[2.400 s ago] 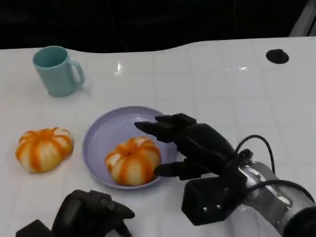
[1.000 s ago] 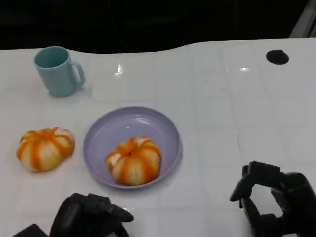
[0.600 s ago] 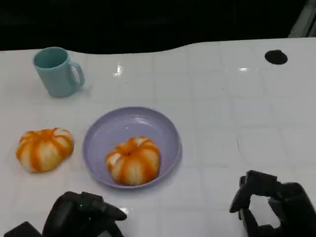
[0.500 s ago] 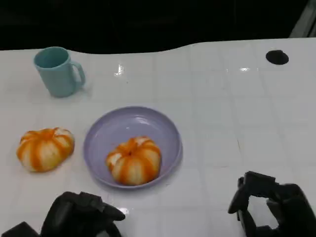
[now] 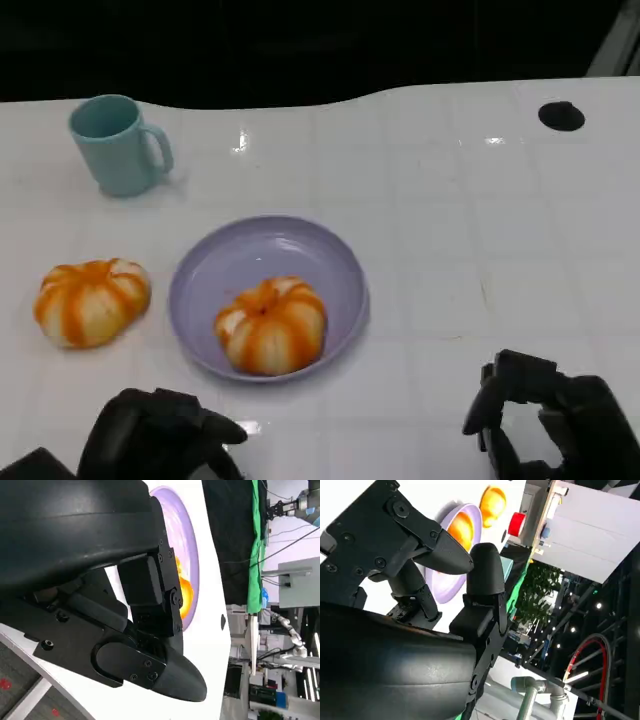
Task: Grasp the bread from the table and place it into the plate.
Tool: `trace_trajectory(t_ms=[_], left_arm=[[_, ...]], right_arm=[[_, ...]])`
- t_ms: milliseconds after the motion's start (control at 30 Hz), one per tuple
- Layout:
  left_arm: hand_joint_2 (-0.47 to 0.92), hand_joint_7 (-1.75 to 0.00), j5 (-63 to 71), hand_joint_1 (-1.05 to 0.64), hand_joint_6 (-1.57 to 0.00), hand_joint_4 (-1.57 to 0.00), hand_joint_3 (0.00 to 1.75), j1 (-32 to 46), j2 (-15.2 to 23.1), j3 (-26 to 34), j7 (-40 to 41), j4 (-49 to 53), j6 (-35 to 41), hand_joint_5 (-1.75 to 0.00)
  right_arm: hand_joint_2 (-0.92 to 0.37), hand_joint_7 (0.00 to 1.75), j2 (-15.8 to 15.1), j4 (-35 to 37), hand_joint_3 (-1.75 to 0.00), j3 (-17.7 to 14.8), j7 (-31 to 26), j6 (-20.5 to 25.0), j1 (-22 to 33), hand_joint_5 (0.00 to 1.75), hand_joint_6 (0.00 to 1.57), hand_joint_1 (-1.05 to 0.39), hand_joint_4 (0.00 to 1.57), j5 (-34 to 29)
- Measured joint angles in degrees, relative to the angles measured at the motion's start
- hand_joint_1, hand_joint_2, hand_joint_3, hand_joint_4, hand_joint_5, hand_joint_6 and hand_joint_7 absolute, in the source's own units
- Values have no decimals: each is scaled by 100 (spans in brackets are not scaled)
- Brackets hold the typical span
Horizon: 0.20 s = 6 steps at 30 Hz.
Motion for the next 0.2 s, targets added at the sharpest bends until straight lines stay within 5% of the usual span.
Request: trace_trajectory(t_ms=[200], left_arm=[[92,-21,27,-105,-157,-140,2,-2,-26,-6,0,1,-3,-83]], right_arm=[[-30,139,0,1,-146,-75,17,1,0,167,85,-17,89,-2]])
